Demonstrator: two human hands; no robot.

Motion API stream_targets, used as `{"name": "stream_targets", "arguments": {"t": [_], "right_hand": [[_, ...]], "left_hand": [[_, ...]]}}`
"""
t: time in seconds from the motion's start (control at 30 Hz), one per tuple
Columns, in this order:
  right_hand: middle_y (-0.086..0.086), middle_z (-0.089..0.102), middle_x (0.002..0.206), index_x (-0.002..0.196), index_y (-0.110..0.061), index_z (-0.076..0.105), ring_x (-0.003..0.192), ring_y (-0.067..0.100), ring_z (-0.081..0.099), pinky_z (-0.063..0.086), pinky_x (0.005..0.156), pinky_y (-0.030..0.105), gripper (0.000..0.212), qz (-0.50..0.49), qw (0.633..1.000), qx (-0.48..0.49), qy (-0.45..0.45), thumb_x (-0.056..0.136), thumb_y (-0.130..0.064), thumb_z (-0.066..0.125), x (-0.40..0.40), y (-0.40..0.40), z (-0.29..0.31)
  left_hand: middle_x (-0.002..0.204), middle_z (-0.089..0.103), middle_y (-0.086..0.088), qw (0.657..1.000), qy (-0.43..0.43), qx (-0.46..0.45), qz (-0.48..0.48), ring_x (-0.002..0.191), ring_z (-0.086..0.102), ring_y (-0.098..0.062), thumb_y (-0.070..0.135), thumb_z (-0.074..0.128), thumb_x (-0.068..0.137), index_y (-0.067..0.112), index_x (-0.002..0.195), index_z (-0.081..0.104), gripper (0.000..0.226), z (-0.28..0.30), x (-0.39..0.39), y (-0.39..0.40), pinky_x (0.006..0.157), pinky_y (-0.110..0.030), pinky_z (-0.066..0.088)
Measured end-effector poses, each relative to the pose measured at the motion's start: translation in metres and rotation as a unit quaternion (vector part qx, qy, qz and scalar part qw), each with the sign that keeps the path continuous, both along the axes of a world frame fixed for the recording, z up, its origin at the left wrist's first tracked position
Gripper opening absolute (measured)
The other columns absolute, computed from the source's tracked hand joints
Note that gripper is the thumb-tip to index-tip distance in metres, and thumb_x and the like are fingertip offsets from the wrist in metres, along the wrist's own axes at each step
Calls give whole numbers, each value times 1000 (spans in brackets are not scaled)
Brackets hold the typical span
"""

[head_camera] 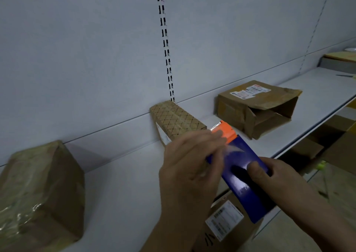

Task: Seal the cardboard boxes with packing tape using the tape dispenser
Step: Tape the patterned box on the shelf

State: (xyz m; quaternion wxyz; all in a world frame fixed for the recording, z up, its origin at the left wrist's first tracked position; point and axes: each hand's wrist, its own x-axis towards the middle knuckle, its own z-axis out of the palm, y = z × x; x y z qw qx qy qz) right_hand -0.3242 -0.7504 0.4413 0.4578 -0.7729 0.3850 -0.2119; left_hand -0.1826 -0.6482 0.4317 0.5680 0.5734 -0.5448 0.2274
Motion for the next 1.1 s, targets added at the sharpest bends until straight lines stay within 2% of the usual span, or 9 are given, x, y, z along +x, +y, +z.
{"name": "stream_targets", "arguments": {"t": [0.17, 0.3, 0.43, 0.5, 0.57, 0.63, 0.73, 0.97, 1.1], "right_hand": [[-21, 66, 62, 84, -27, 59, 61, -7, 63, 42, 43, 7, 49, 24, 999, -24, 38, 53, -65, 59, -9, -5, 5], [-21, 65, 68, 84, -39, 53, 70, -13, 62, 47, 47, 10, 59, 35, 995, -74, 59, 50, -88, 50, -17, -13, 14], [-16, 65, 73, 85, -44, 50, 79, -18, 59, 49, 49, 10, 92, 68, 979, -159, 106, 18, -106, 37, -25, -33, 32], [-15, 64, 77, 87, -46, 48, 81, -20, 57, 49, 51, 9, 82, 96, 969, -191, 127, 29, -103, 41, -25, -44, 45], [-16, 63, 76, 88, -44, 47, 82, -22, 55, 47, 54, 5, 74, 117, 957, -218, 148, 39, -99, 46, -22, -53, 56], [-19, 66, 74, 88, -44, 49, 82, -21, 56, 47, 56, 4, 81, 142, 947, -245, 153, 33, -103, 42, -19, -63, 66], [-46, 58, 85, 94, -44, 54, 80, -16, 60, 48, 53, 11, 94, 167, 937, -266, 155, 25, -106, 37, -17, -76, 80], [-37, 65, 81, 97, -39, 62, 72, -11, 64, 49, 53, 9, 91, 223, 924, -262, 165, 33, -102, 49, -13, -97, 101], [-27, 70, 77, 97, -32, 68, 68, -5, 67, 52, 56, 12, 79, 248, 920, -244, 180, 40, -87, 63, -12, -101, 102]], "left_hand": [[116, 64, 7, 958, 279, -57, 30, 116, 59, -18, 30, 73, 83, 30, 95, 76, 12, 16, 12, 8, 88, -32, 55], [96, 77, 3, 870, 483, -92, -27, 93, 72, -10, 15, 72, 85, 19, 98, 77, 15, 14, 26, 11, 83, -22, 57], [95, 77, -3, 767, 626, -105, -97, 88, 72, -13, 16, 70, 82, 14, 101, 76, 21, 3, 34, 12, 78, -19, 58], [93, 76, -4, 728, 666, -108, -122, 84, 71, -11, 13, 67, 87, 11, 103, 75, 19, -1, 34, 11, 75, -19, 58], [93, 77, -6, 717, 677, -107, -129, 82, 72, -10, 11, 65, 88, 10, 103, 75, 18, -5, 31, 11, 75, -18, 57], [92, 76, -6, 697, 693, -112, -144, 81, 72, -11, 11, 64, 89, 9, 103, 75, 17, -8, 29, 12, 75, -19, 57], [94, 75, -9, 659, 721, -114, -179, 83, 72, -13, 12, 64, 91, 7, 107, 73, 19, -10, 31, 13, 76, -21, 59], [95, 76, -8, 703, 678, -94, -192, 85, 73, -14, 17, 67, 81, 10, 101, 73, 22, -3, 40, 12, 79, -23, 59], [93, 75, -9, 723, 660, -89, -186, 84, 72, -15, 17, 68, 80, 11, 97, 75, 19, 2, 50, 13, 76, -22, 58]]}}
